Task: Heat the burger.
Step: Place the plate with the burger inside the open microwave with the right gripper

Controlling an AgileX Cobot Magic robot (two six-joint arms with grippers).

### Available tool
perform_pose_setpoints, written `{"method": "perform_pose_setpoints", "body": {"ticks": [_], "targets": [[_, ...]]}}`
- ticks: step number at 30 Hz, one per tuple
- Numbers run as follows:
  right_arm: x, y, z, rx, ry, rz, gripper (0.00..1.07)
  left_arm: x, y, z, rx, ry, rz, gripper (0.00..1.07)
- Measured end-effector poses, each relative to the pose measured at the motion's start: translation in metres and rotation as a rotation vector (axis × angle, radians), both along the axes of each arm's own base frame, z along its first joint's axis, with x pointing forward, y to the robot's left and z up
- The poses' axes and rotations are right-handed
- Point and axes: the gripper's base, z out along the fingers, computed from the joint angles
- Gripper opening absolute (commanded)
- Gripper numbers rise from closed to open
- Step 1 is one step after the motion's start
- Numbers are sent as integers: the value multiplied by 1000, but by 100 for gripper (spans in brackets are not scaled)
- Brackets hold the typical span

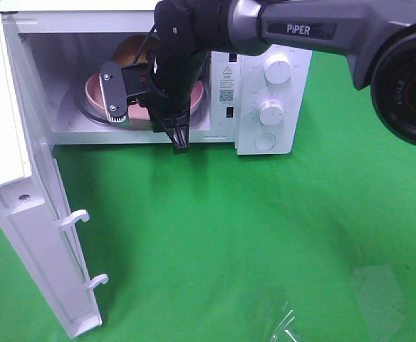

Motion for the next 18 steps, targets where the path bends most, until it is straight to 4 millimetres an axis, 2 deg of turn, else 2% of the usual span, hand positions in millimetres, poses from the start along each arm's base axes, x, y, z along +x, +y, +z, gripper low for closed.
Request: {"method": "perform_pose_setpoints", "body": {"ticks": [5, 9, 10, 11, 12, 13, 14, 15, 16, 18], "targets": [[4, -3, -5, -4, -3, -7, 0, 0, 0, 0, 0, 0, 0, 100], [6, -2, -8, 0, -17, -3, 6, 0, 0, 0, 0, 0, 0, 100], [7, -1, -8, 10, -28, -1, 11, 0, 0, 0, 0, 0, 0, 100], [7, -1, -8, 10, -28, -1, 11, 0, 0, 0, 0, 0, 0, 100], [8, 0, -8, 19, -39, 1, 19, 0, 0, 0, 0, 0, 0, 100], [8, 0, -8, 19, -39, 1, 19, 0, 0, 0, 0, 0, 0, 100], [10, 2, -5, 36, -59, 3, 28, 0, 0, 0, 0, 0, 0, 100], [10, 2, -5, 36, -59, 3, 28, 0, 0, 0, 0, 0, 0, 100], [10, 2, -3, 46, -72, 5, 37, 0, 0, 0, 0, 0, 0, 100], [11, 3, -2, 49, -75, 6, 40, 0, 0, 0, 0, 0, 0, 100]]}}
